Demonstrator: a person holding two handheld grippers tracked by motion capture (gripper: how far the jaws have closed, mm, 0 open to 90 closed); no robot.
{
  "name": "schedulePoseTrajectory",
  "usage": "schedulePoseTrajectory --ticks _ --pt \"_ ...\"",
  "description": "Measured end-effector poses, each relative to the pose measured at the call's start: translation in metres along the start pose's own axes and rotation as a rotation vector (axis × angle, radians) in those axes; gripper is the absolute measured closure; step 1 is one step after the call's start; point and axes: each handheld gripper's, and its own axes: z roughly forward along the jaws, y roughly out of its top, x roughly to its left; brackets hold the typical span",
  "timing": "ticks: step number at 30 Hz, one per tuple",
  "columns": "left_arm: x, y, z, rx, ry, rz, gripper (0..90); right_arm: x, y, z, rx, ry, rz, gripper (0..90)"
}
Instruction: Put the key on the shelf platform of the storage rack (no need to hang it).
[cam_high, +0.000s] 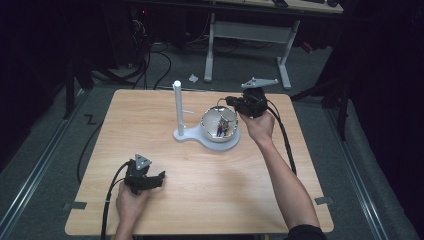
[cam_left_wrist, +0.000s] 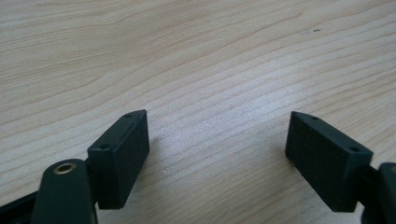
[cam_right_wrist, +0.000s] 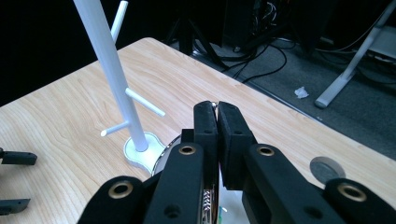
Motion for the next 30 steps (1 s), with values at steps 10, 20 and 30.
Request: schedulePoseTrajectory --ticks 10,20,30 --pt "0.0 0.0 0.0 0.0 0.0 0.0 22.2 -0.001 -0.011 0.005 0.016 -0.001 0.003 87.8" --pt "0.0 0.0 0.0 0.0 0.0 0.0 22.3 -0.003 -0.018 0.012 0.029 0.002 0.016 87.7" --pt "0.0 0.0 0.0 -0.001 -0.001 -0.001 22.3 -0.005 -0.027 0.023 0.057 0.005 0.027 87.6"
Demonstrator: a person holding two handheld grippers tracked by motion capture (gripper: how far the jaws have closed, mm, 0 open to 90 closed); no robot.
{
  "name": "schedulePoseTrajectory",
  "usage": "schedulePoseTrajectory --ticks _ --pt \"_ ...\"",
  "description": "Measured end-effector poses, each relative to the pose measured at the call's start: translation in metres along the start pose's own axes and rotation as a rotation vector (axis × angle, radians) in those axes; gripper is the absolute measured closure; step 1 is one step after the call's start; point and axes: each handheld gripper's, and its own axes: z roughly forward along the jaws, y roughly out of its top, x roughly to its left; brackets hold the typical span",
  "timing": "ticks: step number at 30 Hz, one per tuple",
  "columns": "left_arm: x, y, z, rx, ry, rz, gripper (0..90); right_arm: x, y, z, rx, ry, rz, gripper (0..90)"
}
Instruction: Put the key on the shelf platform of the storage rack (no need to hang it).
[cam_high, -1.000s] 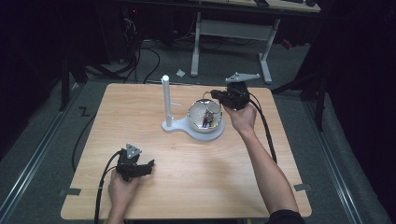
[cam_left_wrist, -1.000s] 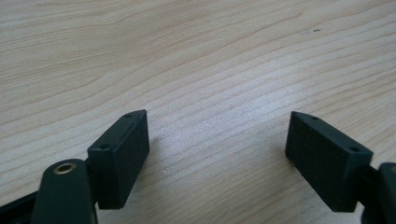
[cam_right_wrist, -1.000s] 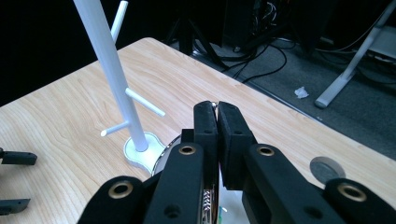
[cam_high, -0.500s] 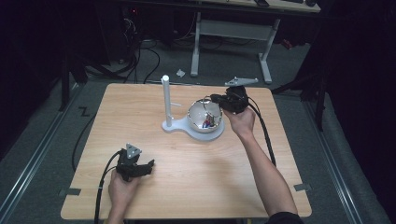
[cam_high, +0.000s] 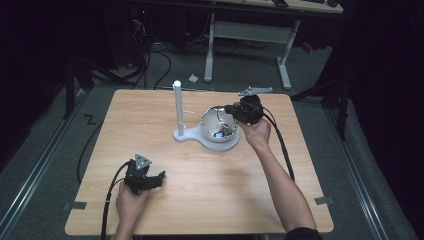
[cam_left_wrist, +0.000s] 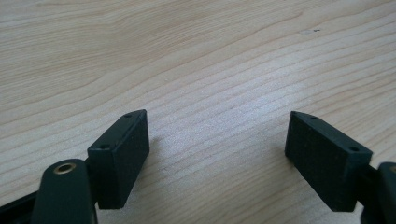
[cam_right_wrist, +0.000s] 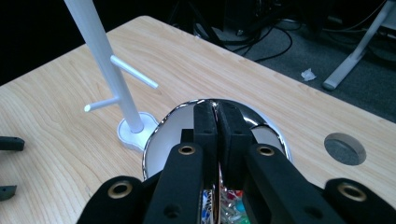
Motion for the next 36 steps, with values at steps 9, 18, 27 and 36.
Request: schedulePoseTrajectory --ticks 9,18,27,36 --pt "0.0 0.0 0.0 0.0 -0.001 0.0 22.3 0.002 -0.004 0.013 0.016 0.009 -0.001 87.5" --pt "0.0 0.0 0.0 0.0 -0.001 0.0 22.3 0.002 -0.01 0.022 0.03 0.009 0.001 87.2" --pt "0.0 0.0 0.0 0.0 -0.001 0.0 22.3 -0.001 -0.016 0.027 0.06 0.011 0.008 81.4" --pt "0.0 0.0 0.0 0.0 -0.001 0.0 22.3 -0.006 -0.018 0.024 0.058 -0.027 0.024 68.7"
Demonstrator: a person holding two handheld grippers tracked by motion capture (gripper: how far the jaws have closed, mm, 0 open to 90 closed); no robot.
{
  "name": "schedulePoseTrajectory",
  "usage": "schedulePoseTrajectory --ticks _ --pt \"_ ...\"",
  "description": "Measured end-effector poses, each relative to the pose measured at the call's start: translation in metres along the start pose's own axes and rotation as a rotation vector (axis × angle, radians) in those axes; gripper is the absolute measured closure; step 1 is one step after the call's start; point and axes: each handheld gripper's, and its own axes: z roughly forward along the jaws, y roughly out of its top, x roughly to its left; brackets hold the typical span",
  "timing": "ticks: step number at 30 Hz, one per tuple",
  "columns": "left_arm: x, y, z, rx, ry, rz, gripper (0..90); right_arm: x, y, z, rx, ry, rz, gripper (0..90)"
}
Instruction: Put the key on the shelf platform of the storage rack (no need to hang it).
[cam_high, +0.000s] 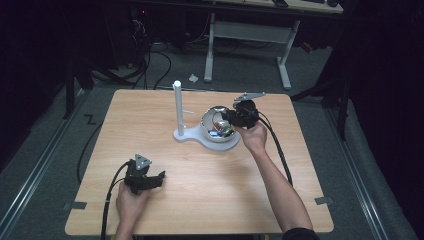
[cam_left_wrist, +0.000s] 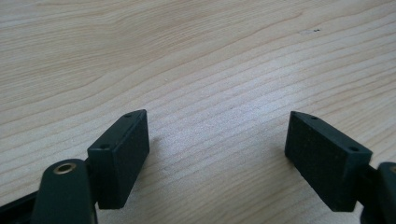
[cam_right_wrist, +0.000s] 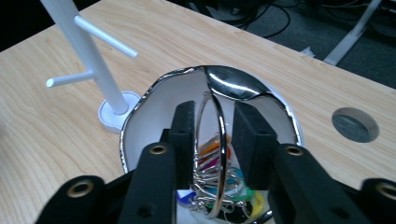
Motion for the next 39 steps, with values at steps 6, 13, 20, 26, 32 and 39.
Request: schedulePoseTrajectory --ticks 6,13,20,26,32,39 --pt "0.0 0.0 0.0 0.0 0.0 0.0 22.4 -0.001 -0.003 -0.008 -0.023 -0.013 -0.002 68.2" --pt "0.0 0.0 0.0 0.0 0.0 0.0 22.3 -0.002 -0.009 -0.028 -0.08 -0.013 0.005 67.9" --pt "0.0 0.0 0.0 0.0 0.001 0.0 22.4 -0.003 -0.02 -0.05 -0.089 -0.007 0.016 58.5" --pt "0.0 0.0 0.0 0.001 0.001 0.001 22.4 -0.005 -0.029 -0.07 -0.101 -0.018 0.036 53.9" --pt "0.0 0.0 0.0 0.001 0.001 0.001 22.4 -0.004 -0.033 -0.088 -0.117 -0.031 0.041 53.1" --pt "0.0 0.0 0.0 0.001 0.001 0.001 22.4 -0.004 -0.042 -0.104 -0.117 -0.05 0.053 51.7"
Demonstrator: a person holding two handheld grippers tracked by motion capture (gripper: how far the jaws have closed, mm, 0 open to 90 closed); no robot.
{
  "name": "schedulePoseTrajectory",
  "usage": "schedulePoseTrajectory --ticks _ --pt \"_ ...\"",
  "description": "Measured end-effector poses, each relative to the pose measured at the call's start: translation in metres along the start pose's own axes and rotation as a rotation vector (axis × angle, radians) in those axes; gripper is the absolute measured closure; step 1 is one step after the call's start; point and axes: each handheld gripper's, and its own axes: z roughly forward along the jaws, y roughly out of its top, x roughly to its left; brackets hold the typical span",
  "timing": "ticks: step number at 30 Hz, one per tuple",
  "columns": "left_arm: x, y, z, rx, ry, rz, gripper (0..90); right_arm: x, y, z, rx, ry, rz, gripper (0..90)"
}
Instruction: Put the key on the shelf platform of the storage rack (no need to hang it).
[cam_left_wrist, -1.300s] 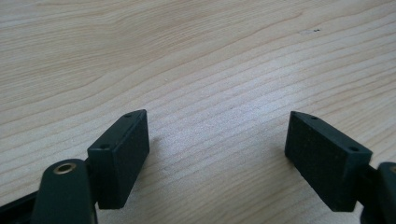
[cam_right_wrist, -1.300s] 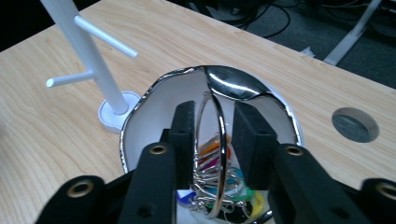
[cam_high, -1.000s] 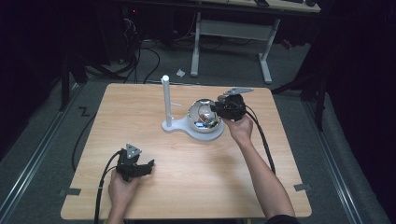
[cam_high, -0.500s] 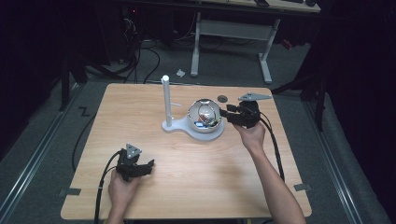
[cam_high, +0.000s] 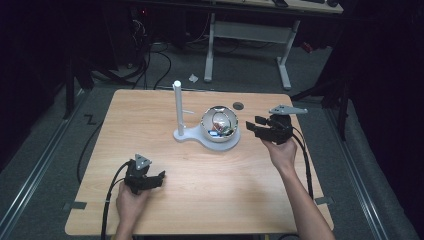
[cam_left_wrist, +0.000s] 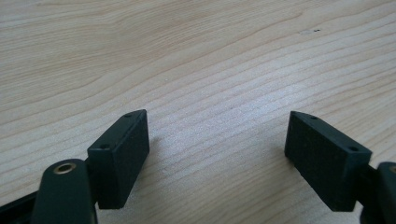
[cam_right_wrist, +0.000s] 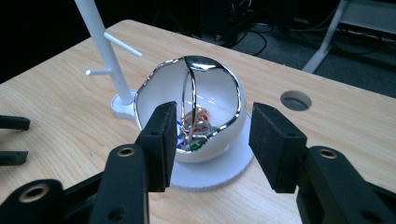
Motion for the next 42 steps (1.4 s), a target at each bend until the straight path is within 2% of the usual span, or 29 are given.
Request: schedulePoseTrajectory --ticks 5,7,12,21,25,32,42 --pt "0.0 0.0 0.0 0.0 0.0 0.0 22.4 0.003 0.0 -0.015 -0.008 -0.004 -0.011 50.5" --pt "0.0 0.0 0.0 0.0 0.0 -0.001 22.4 0.004 -0.001 -0.021 -0.027 -0.011 -0.021 50.5" --pt "0.0 0.0 0.0 0.0 0.0 0.0 22.4 0.003 -0.006 -0.033 -0.051 -0.018 -0.001 50.4" --pt "0.0 0.0 0.0 0.0 0.0 0.0 22.4 0.01 -0.012 -0.049 -0.049 -0.025 -0.005 48.4" --pt "0.0 0.0 0.0 0.0 0.0 -0.001 22.4 0.011 -0.019 -0.054 -0.06 -0.018 0.018 48.2" --pt "0.0 0.0 0.0 0.0 0.0 -0.001 22.2 0.015 -0.026 -0.063 -0.047 -0.04 0.008 47.4" --pt "0.0 0.0 0.0 0.0 0.0 -0.001 22.2 0.02 -0.042 -0.08 -0.07 -0.061 0.015 47.4"
